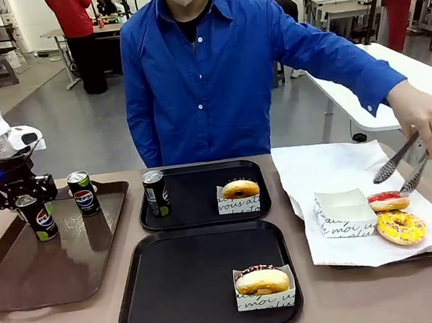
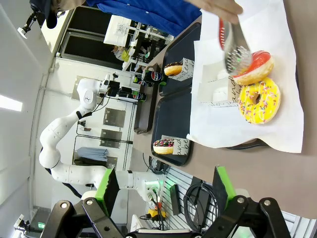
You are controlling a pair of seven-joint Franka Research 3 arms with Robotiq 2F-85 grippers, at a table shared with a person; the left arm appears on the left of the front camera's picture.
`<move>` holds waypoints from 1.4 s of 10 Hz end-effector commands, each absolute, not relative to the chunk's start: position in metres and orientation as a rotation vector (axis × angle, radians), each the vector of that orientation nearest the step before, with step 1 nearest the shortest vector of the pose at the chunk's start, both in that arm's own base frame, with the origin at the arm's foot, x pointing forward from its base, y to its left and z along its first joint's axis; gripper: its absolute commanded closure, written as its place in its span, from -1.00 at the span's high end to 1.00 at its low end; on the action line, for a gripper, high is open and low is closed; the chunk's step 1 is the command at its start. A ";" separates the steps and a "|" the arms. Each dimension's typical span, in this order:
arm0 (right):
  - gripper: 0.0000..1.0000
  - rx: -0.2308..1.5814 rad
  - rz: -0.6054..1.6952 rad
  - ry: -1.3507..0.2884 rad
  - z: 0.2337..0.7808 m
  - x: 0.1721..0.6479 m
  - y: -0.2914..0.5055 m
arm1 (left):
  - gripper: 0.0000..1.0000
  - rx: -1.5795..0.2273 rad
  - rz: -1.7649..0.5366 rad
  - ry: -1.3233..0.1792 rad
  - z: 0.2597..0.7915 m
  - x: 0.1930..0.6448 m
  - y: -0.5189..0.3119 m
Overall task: Set up donuts and drinks on trays.
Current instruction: Pick up one Pepsi coke from the Handle tray and place it on the Flat Tray without a Pepsi coke.
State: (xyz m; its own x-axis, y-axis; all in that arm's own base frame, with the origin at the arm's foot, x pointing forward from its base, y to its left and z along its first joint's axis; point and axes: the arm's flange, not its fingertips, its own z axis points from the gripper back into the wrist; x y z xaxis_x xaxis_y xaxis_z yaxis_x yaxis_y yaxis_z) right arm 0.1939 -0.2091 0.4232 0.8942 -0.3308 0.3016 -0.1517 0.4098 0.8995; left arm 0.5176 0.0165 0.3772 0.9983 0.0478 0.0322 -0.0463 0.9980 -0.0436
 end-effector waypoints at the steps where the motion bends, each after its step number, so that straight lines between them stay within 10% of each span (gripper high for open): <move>1: 1.00 1.171 -0.109 -0.499 0.424 0.196 -0.210 | -0.95 -0.045 0.041 -0.034 0.377 0.518 0.016; 4: 1.00 1.171 -0.109 -0.499 0.424 0.196 -0.210 | -0.95 -0.045 0.041 -0.034 0.377 0.518 0.016; 5: 1.00 1.171 -0.109 -0.499 0.424 0.196 -0.210 | 0.18 -0.043 0.047 -0.033 0.377 0.518 0.017; 14: 1.00 1.171 -0.109 -0.499 0.424 0.196 -0.210 | 0.18 0.125 -0.112 -0.163 0.461 0.380 -0.059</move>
State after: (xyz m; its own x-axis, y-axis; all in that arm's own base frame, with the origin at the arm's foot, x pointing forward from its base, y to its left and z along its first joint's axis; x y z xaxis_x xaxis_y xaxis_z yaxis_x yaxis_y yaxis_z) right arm 0.1941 -0.2089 0.4232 0.8947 -0.3299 0.3012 -0.1515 0.4101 0.8994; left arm 0.3929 -0.0558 0.4620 0.9835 -0.0816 0.1612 0.0640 0.9917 0.1115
